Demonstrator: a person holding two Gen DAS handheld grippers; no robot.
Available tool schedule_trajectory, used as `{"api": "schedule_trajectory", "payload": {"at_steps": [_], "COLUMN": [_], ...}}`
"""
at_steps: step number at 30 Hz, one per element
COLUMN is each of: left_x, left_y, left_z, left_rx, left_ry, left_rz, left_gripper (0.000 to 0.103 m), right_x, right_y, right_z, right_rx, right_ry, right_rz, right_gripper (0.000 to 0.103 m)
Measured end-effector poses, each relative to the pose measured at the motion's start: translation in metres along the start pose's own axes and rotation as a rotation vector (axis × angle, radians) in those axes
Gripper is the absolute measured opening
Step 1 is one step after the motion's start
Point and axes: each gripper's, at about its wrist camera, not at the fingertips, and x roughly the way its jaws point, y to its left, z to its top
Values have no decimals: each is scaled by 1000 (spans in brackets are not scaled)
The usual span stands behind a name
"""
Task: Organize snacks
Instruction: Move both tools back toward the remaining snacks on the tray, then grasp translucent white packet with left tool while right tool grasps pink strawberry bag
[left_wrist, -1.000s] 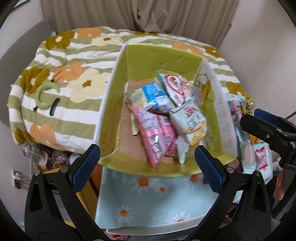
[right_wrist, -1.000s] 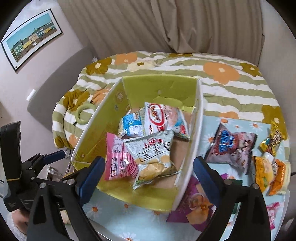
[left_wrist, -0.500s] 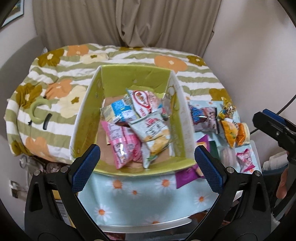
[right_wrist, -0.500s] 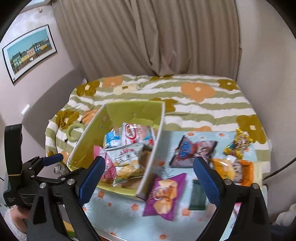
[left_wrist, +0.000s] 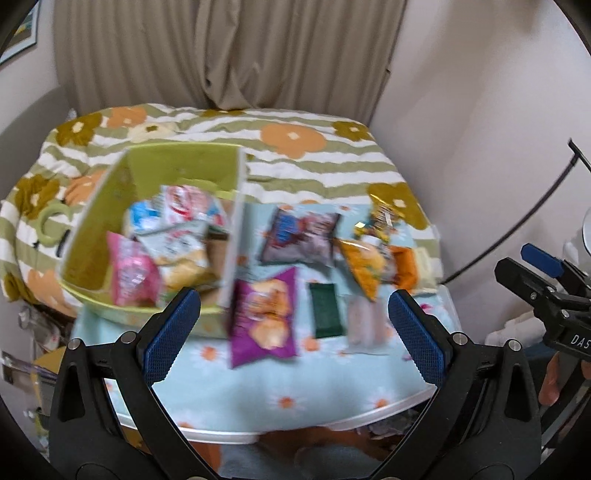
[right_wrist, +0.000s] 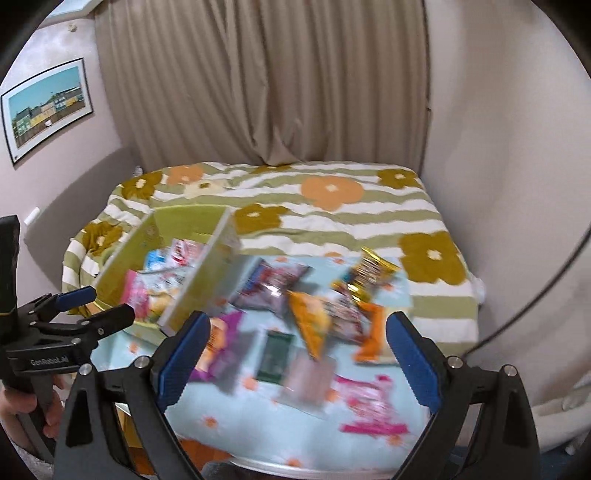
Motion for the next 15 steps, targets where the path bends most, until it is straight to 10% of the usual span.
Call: {"api": "schedule_trajectory", "payload": {"at_steps": [15], "left_x": [113], "left_y": [-106], "left_z": [-54], "left_rx": [81], "left_ry": [183], "left_rz": [-66], "left_gripper": [101], "right_x": [45], "right_y": [-91], "right_z": [-82], "right_rx": [54], "right_ry": [143], "right_rz": [41], "right_gripper": [95]}}
